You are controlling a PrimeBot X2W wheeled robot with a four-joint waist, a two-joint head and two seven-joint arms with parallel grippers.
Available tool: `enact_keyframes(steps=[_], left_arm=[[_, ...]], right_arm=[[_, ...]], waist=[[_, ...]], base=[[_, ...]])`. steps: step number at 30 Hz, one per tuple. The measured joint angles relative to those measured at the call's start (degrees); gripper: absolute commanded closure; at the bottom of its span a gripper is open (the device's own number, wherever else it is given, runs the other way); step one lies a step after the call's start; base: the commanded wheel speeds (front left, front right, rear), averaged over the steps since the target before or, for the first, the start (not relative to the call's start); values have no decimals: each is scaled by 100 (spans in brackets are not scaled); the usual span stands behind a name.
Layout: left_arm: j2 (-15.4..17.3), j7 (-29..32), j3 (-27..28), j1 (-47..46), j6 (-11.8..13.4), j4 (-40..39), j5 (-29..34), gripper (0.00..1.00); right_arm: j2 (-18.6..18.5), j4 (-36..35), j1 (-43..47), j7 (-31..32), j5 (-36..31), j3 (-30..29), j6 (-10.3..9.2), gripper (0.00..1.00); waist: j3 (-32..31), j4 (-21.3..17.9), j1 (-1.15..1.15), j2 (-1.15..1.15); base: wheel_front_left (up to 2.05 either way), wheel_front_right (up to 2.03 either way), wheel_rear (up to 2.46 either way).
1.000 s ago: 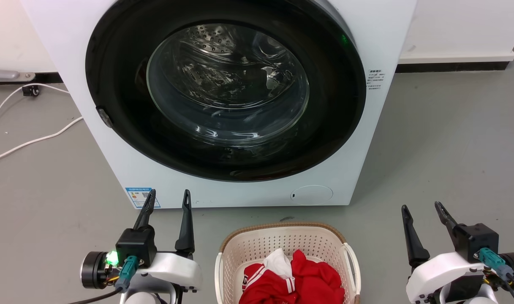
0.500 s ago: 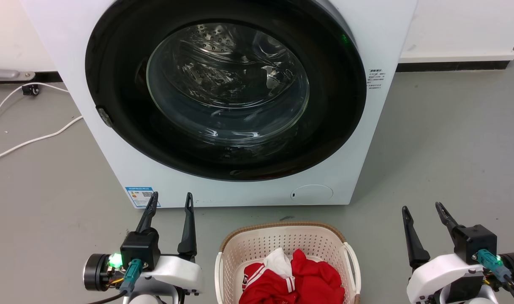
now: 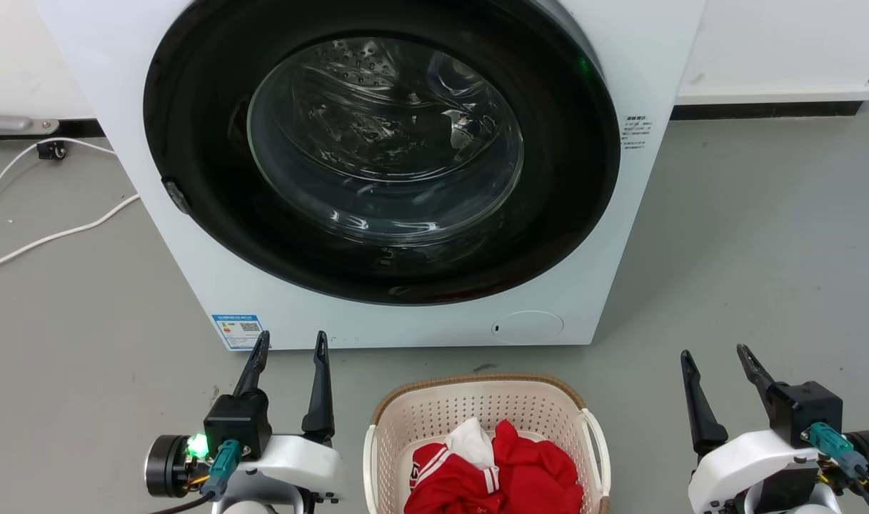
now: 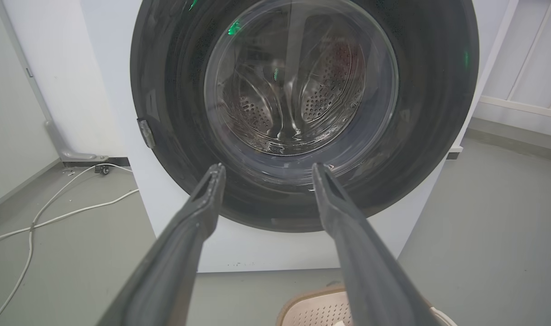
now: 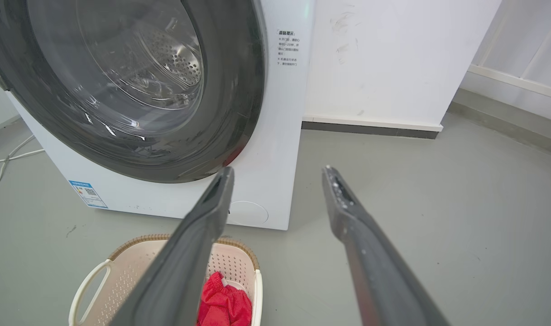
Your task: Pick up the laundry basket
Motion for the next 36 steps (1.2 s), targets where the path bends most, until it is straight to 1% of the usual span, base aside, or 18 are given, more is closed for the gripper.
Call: enact_keyframes(steps=[7, 13, 24, 28, 32, 36], left_arm=[[-9, -14, -12, -55, -16, 279, -44, 0], [-21, -14, -91, -308, 31, 673, -112, 0], [-32, -14, -325, -1233, 196, 1644, -469, 0], [-34, -13, -422, -1513, 230, 2085, -687, 0], [-34, 47, -444, -1853, 169, 2624, -881, 0], [-36, 232, -509, -2176, 81, 3138, -1091, 0]], right_arm=[[0, 89, -38, 20, 46, -16, 0, 0], [1, 232, -211, 146, 100, -135, 0, 0], [-3, 845, -858, 315, 194, -182, 0, 0], [-114, 1169, -1113, 426, 245, -141, 0, 0], [-254, 1510, -1428, 558, 396, -16, 0, 0], [-396, 1919, -1759, 759, 584, 163, 0, 0]], waist=[[112, 11, 0, 0], [412, 14, 0, 0], [1406, 9, 1, 0], [1780, 21, 1, 0], [2130, 31, 1, 0], [2449, 38, 1, 0]], base=[[0, 0, 0], [0, 0, 0], [0, 0, 0], [0, 0, 0], [0, 0, 0], [0, 0, 0]])
